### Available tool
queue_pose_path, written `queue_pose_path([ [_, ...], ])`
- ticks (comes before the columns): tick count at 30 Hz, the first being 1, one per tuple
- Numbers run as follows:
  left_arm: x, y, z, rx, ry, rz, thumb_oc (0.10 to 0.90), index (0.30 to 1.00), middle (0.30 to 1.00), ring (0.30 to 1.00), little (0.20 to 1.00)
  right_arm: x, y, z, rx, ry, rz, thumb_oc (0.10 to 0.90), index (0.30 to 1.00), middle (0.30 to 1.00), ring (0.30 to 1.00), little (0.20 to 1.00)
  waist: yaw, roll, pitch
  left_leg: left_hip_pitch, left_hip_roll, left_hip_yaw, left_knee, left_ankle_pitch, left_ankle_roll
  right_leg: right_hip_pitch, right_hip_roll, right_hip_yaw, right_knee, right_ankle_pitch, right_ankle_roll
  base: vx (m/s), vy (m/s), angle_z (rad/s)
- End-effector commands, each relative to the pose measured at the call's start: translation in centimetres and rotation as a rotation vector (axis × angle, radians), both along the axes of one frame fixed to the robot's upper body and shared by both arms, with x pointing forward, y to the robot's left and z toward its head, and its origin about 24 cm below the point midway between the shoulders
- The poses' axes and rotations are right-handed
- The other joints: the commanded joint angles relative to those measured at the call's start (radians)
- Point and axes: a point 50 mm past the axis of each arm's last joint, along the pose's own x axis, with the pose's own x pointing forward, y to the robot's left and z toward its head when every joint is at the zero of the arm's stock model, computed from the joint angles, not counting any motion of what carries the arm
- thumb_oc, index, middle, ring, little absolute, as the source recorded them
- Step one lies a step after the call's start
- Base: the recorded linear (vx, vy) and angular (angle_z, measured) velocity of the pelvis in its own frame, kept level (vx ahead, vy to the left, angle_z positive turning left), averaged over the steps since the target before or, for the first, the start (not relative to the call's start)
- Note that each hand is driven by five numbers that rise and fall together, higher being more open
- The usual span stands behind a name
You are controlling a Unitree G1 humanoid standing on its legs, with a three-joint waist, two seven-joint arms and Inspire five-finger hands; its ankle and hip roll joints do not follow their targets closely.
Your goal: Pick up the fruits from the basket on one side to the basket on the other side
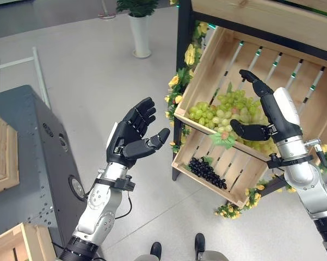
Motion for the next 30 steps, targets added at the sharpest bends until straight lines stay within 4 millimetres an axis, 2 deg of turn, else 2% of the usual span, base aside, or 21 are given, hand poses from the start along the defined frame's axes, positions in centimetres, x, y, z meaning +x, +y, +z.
queue_pose_path([
  [1,-0.4,0.5,4.9,-0.003,-0.285,-0.035,0.800,0.900,0.900,0.900,0.900,-1.5,0.1,6.7,-0.034,-0.235,0.152,0.800,0.900,0.900,0.900,0.900,0.014,-0.008,-0.101,-0.035,-0.034,-0.007,-0.005,-0.024,0.060,-0.023,0.028,0.071,0.121,-0.035,-0.002,-0.02,-0.401,0.87],
  [6,-0.4,1.7,4.8,-0.018,-0.296,0.080,0.800,0.900,0.900,0.900,0.900,-2.3,0.6,8.7,0.128,-0.215,0.360,0.800,0.900,0.900,0.900,0.900,0.012,-0.031,-0.105,-0.059,0.024,0.002,-0.005,0.003,0.001,0.017,0.072,0.054,0.015,-0.023,-0.044,-0.01,-0.427,0.51],
  [8,-0.5,1.9,4.7,-0.025,-0.302,0.102,0.800,0.900,0.900,0.900,0.900,-2.6,0.8,8.7,0.173,-0.203,0.411,0.800,0.900,0.900,0.900,0.900,0.014,-0.031,-0.103,-0.071,0.041,0.013,-0.003,0.017,-0.012,0.022,0.081,0.043,0.009,-0.028,-0.054,-0.03,-0.291,0.38],
  [11,-0.4,2.0,4.3,-0.040,-0.305,0.123,0.800,0.900,0.900,0.900,0.900,-2.8,1.5,7.8,0.357,-0.145,0.564,0.800,0.900,0.900,0.900,0.900,0.022,-0.030,-0.096,-0.120,0.061,0.030,0.006,0.053,-0.033,0.038,0.095,0.010,-0.013,-0.033,-0.074,-0.06,-0.312,0.34],
  [13,-0.3,1.7,4.0,-0.042,-0.303,0.109,0.800,0.900,0.900,0.900,0.900,-2.6,1.8,6.9,0.431,-0.098,0.613,0.800,0.900,0.900,0.900,0.900,0.026,-0.026,-0.097,-0.142,0.057,0.060,0.036,0.039,-0.039,0.045,0.094,-0.017,-0.016,-0.047,-0.083,-0.04,-0.164,0.50],
  [17,-0.1,0.5,3.7,-0.052,-0.300,0.084,0.800,0.900,0.900,0.900,0.900,-1.7,2.9,3.7,0.644,0.042,0.702,0.800,0.900,0.900,0.900,0.900,0.021,-0.025,-0.094,-0.189,0.028,0.129,0.189,-0.013,-0.047,0.050,0.072,-0.083,-0.012,-0.045,-0.097,-0.02,-0.044,0.83],
  [20,-0.3,0.2,3.5,-0.076,-0.297,0.071,0.800,0.900,0.900,0.900,0.900,-1.4,3.9,0.8,0.899,0.142,0.744,0.800,0.900,0.900,0.900,0.900,0.014,-0.019,-0.084,-0.203,0.012,0.180,0.259,-0.048,-0.036,0.054,0.056,-0.127,0.005,-0.044,-0.100,0.01,0.077,1.02],
  [23,-0.6,-0.1,3.4,-0.089,-0.303,0.047,0.800,0.900,0.900,0.900,0.900,-1.4,5.0,-2.0,1.089,0.226,0.742,0.800,0.900,0.900,0.900,0.900,0.000,-0.001,-0.083,-0.163,0.046,0.284,0.181,-0.021,-0.042,0.069,0.047,-0.194,0.003,-0.054,-0.095,0.03,0.175,1.10],
  [25,-0.8,-0.5,3.7,-0.092,-0.320,0.029,0.800,0.900,0.900,0.900,0.900,-1.6,5.9,-3.1,1.133,0.259,0.728,0.800,0.900,0.900,0.900,0.900,-0.011,0.015,-0.088,-0.124,0.070,0.353,0.100,0.011,-0.046,0.072,0.036,-0.245,-0.001,-0.060,-0.085,0.03,0.306,1.10],
  [27,-0.9,-0.8,3.7,-0.088,-0.322,0.040,0.800,0.900,0.900,0.900,0.900,-1.6,6.5,-3.8,1.160,0.291,0.732,0.800,0.900,0.900,0.900,0.900,-0.009,0.024,-0.093,-0.105,0.063,0.340,0.055,0.023,-0.042,0.071,0.030,-0.256,-0.001,-0.061,-0.080,0.04,0.260,1.14],
  [30,-1.1,-1.0,3.5,-0.050,-0.325,0.058,0.800,0.900,0.900,0.900,0.900,-1.6,7.8,-5.3,1.238,0.402,0.772,0.800,0.900,0.900,0.900,0.900,0.016,0.038,-0.111,-0.063,0.028,0.276,-0.003,0.023,-0.024,0.070,0.001,-0.280,0.010,-0.057,-0.057,0.09,0.287,0.80],
])
